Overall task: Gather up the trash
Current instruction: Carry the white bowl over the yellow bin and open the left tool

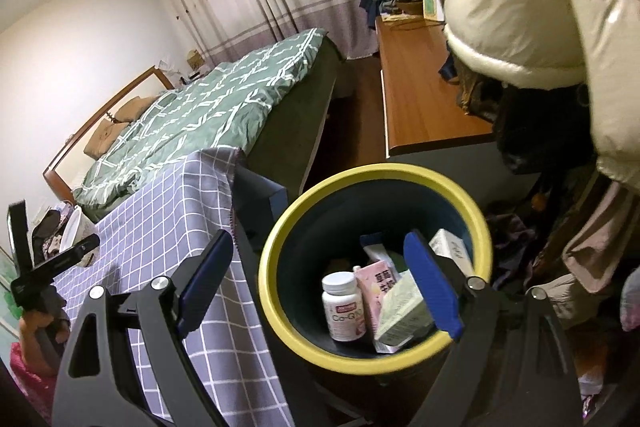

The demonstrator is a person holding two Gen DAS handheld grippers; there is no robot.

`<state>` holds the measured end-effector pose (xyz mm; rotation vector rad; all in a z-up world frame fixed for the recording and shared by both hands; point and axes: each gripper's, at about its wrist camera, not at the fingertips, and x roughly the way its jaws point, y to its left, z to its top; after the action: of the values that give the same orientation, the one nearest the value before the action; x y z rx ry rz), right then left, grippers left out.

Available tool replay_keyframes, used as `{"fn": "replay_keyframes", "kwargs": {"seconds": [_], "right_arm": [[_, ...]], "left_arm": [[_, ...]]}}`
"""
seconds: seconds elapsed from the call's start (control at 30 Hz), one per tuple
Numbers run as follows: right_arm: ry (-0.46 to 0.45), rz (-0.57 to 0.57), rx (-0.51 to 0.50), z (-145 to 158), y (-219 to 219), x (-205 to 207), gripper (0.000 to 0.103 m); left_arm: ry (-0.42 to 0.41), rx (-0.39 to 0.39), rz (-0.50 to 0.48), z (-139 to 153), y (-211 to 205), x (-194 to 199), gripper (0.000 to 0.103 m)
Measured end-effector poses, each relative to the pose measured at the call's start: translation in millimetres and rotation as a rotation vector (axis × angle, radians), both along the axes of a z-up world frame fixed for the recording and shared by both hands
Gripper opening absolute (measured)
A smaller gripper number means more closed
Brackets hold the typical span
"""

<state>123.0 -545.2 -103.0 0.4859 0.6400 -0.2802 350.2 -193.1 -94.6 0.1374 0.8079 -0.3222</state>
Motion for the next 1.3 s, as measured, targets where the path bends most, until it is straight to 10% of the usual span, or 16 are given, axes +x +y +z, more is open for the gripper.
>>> {"fn": "replay_keyframes", "kwargs": {"seconds": [0.33, 0.83, 1.3], "right_arm": [[-0.003, -0.038, -0.022, -0.6, -19.8, -48.9, 0.083], [-0.024, -0.116, -0.031, 5.5, -50.7, -97.2, 0.083], [-0.052, 0.026, -0.067, 22.7, 4.4, -85.2, 0.084]], "left_arm": [[-0.005, -0.017, -0.265, 27.2, -124.1, -66.5, 0.079], [0.151, 0.024, -0.491, -21.9, -300.1, -93.9, 0.092], [-0.075, -0.138, -0.305, 78.4, -109.7, -160.8, 0.098]]}}
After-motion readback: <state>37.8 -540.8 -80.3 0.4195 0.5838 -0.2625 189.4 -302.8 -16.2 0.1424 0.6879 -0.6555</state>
